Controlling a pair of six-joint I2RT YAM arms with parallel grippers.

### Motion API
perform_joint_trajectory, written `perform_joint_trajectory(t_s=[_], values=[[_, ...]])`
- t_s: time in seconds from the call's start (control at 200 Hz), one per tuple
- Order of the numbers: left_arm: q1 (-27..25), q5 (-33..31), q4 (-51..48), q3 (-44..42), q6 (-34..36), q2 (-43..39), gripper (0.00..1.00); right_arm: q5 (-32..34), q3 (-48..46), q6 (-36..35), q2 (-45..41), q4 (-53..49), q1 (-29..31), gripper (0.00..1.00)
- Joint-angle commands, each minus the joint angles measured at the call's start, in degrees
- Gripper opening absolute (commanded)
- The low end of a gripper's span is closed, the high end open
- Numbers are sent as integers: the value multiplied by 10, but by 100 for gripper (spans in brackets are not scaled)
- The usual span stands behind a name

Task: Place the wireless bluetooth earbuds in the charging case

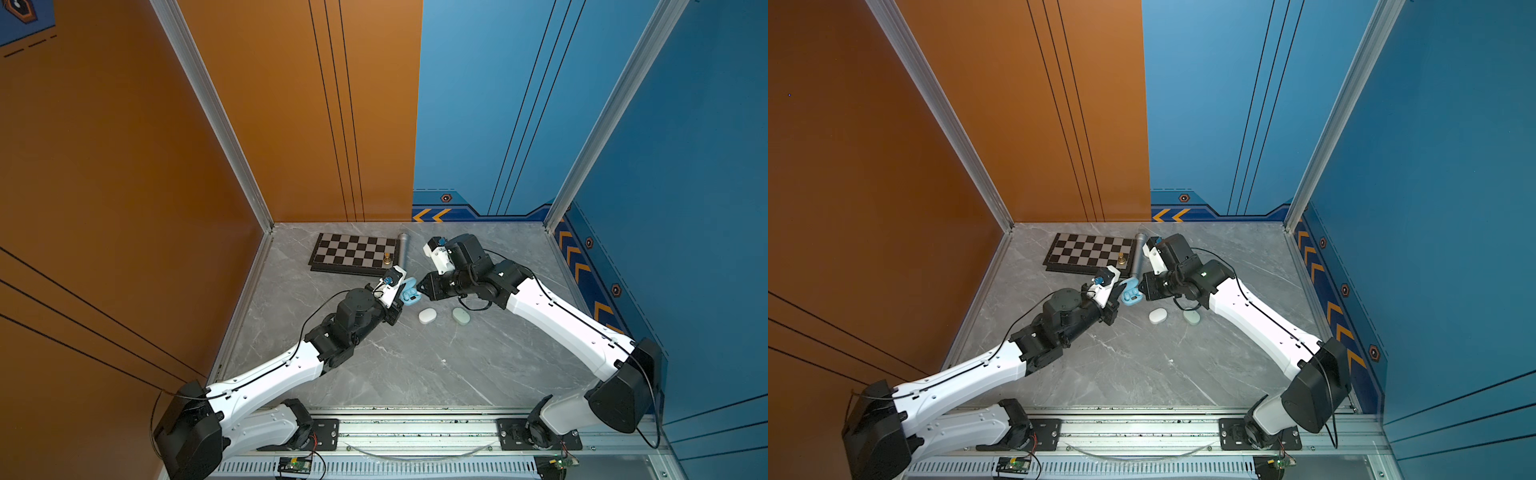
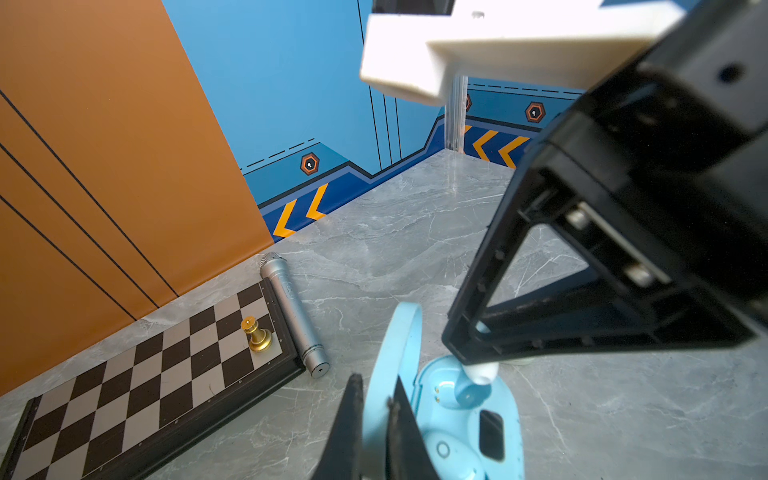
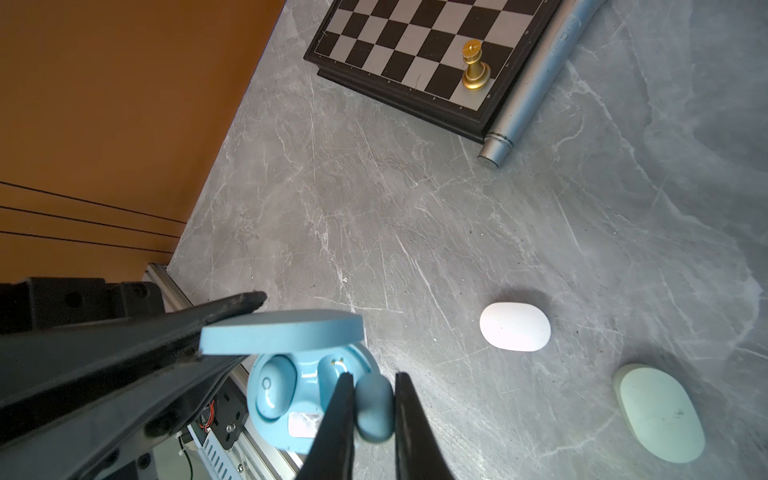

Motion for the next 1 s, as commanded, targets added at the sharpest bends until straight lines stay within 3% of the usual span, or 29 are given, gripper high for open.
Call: perform_joint_trajectory(t_s=[0.0,0.536,0.996], values=[[-7,2,18,21,2,2,0,-8,15,6,8,6,7,17],[-7,-3,17,17,5,-1,0,-19,28,9,8,6,9,30],[-5,-4,17,14,4,3,0,-23,41,9,-4,6,9,31]])
